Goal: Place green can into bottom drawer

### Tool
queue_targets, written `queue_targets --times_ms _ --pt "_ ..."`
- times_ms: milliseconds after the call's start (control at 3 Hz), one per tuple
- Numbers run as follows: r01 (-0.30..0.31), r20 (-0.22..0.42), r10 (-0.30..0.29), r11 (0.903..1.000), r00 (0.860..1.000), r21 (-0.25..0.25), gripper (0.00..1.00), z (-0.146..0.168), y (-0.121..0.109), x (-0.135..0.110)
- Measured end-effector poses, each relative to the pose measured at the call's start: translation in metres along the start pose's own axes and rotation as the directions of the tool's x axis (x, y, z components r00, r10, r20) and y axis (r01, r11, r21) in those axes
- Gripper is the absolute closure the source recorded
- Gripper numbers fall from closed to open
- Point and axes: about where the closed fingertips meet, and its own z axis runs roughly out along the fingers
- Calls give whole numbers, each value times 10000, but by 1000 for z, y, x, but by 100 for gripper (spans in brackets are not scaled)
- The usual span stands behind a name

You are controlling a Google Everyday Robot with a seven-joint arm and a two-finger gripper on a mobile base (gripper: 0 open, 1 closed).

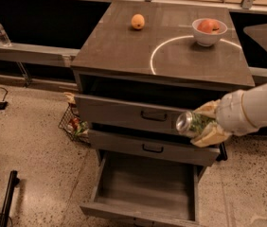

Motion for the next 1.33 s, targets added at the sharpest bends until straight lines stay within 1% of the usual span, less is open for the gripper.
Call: queue_targets --times_ms 333,667,1000,1333 --pt "-349 -251 364 9976 9990 593 100 51 15 38" --pt "-342 -245 356 9980 9991 536 100 51 16 38" --pt "-800 -403 804 9967 9959 121 100 80 37 72" --pt "-937 -132 931 9943 9956 -516 100 113 61 103"
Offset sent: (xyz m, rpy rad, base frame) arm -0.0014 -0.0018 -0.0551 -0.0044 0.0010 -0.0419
